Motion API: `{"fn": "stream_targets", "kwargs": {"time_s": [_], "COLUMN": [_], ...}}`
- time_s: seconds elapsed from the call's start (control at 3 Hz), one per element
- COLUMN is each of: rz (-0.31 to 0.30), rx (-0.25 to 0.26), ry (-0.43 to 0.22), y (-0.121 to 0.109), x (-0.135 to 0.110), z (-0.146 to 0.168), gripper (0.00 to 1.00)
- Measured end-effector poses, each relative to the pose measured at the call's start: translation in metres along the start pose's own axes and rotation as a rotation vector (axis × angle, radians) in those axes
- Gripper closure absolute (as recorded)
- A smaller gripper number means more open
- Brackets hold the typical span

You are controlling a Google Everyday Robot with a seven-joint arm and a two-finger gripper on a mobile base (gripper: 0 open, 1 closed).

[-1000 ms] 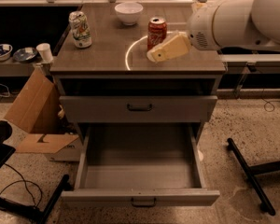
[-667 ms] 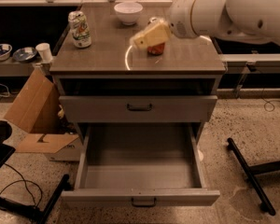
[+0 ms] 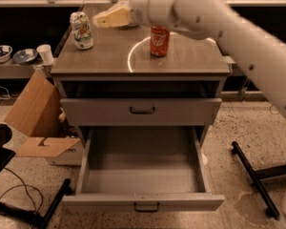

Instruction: Place 7up can into middle drawer

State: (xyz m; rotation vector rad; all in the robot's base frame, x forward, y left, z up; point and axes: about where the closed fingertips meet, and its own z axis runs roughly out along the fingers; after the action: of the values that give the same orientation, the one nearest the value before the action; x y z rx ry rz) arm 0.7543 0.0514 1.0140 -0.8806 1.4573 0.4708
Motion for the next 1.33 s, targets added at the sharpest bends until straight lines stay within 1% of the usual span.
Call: {"fn": "stream_targets", "kwargs": {"time_s": [0.33, 0.67, 1.0, 1.33], "rz": [0.092, 0.170, 0.183, 0.180], "rx": [0.025, 0.041, 0.043, 0.022], "ry": [0.047, 0.092, 0.098, 0.075], "y": [0.003, 0.009, 0.009, 0.013], "x": [0.026, 0.051, 0.053, 0.054], "z": [0.052, 0.080, 0.083, 0.101], "gripper": [0.00, 0.00, 0.00, 0.00]}}
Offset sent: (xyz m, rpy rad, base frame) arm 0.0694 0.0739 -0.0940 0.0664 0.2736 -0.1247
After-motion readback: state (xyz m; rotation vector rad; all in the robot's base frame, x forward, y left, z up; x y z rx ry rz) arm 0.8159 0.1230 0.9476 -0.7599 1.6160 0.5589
